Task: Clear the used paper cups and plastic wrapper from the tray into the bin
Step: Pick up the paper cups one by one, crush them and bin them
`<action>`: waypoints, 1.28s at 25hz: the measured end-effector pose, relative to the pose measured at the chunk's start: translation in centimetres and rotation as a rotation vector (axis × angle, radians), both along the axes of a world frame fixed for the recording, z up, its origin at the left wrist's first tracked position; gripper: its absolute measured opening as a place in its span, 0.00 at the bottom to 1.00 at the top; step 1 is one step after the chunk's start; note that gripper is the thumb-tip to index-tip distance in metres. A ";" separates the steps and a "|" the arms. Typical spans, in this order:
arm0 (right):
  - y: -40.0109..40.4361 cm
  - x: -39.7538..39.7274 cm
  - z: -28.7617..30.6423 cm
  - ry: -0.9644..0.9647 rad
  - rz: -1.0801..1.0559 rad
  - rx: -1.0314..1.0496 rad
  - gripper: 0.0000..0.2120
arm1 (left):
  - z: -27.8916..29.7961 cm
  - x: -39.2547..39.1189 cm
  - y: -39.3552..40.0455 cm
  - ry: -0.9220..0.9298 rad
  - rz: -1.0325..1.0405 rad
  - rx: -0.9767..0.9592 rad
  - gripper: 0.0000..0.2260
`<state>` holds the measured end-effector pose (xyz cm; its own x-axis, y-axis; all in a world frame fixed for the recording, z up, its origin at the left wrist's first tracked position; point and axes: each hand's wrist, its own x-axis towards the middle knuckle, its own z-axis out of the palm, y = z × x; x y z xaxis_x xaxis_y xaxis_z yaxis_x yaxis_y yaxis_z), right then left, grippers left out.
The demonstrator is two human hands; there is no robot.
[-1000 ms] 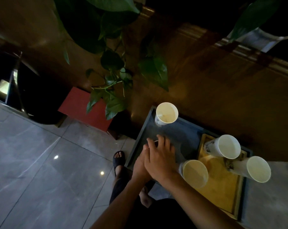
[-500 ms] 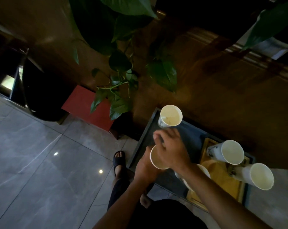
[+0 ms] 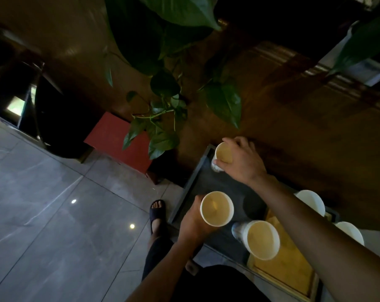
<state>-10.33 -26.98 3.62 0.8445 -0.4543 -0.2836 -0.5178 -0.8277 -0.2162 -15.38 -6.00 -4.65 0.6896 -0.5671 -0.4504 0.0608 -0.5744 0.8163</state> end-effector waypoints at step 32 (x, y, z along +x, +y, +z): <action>3.3 -15.8 5.6 -0.702 -0.495 0.806 0.20 | 2.9 -1.5 2.1 -0.144 0.140 -0.094 0.38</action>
<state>-26.18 -23.73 9.24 0.7117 -0.6786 -0.1817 -0.3035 -0.0638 -0.9507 -16.89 -3.88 -1.78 0.8179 -0.4961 -0.2914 0.0134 -0.4899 0.8717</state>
